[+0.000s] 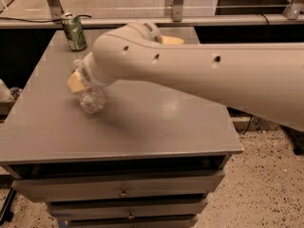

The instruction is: Move water bottle near green can

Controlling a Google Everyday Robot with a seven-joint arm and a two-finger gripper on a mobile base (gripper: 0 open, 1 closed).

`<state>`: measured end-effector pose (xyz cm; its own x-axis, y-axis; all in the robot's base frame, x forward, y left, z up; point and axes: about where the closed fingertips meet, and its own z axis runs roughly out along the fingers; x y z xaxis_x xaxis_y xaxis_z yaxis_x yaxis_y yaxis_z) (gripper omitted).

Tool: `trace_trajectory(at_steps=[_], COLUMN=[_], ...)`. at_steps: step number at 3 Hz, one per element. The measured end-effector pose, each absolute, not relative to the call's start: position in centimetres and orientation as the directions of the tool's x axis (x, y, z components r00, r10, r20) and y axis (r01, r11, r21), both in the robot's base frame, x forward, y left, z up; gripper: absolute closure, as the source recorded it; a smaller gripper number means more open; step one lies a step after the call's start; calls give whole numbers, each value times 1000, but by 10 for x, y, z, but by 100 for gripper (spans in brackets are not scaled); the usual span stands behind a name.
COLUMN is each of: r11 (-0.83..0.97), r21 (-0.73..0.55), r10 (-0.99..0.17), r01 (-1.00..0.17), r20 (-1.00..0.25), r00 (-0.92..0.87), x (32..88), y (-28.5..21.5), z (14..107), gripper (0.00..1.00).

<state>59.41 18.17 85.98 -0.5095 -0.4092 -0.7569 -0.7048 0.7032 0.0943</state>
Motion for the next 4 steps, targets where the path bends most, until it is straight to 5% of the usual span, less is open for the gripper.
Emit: trace_trajectory(at_steps=[1, 4], r11=[728, 692], r21=[-13, -56], r10=[-475, -523], r01=[-686, -720], r20=[-731, -726], r00=[-490, -446], x=[611, 625], y=[104, 105], z=[883, 880], gripper=[100, 100])
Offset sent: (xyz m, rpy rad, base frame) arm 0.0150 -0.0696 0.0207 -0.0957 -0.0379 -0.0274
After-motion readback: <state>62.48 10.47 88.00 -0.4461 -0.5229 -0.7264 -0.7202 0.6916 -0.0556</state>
